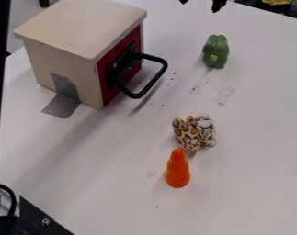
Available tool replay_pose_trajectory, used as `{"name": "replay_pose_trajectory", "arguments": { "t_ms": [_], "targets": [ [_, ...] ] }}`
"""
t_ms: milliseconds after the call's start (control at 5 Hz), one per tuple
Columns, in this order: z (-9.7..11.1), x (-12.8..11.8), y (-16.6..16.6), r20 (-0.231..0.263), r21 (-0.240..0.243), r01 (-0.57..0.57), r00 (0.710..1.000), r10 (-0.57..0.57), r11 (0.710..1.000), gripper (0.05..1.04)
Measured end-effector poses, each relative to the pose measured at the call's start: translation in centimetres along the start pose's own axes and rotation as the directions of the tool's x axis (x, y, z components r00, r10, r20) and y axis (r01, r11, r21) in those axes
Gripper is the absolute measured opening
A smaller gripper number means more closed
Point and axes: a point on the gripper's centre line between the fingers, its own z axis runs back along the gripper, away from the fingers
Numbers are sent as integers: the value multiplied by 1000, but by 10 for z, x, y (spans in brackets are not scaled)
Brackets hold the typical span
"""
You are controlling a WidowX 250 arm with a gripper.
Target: Pull out the drawer
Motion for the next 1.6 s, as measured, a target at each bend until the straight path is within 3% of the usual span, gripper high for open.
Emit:
{"name": "replay_pose_trajectory", "arguments": {
  "t_ms": [400,800,1200,1600],
  "targets": [
    [-41,-17,2,-100,-1,10,995,-10,1000,998],
    [-32,-37,12,-87,10,-22,996,23,1000,998],
    [-51,-79,20,-121,46,-19,992,24,999,998],
    [-82,-109,29,-135,119,14,991,2,993,998]
  ]
}}
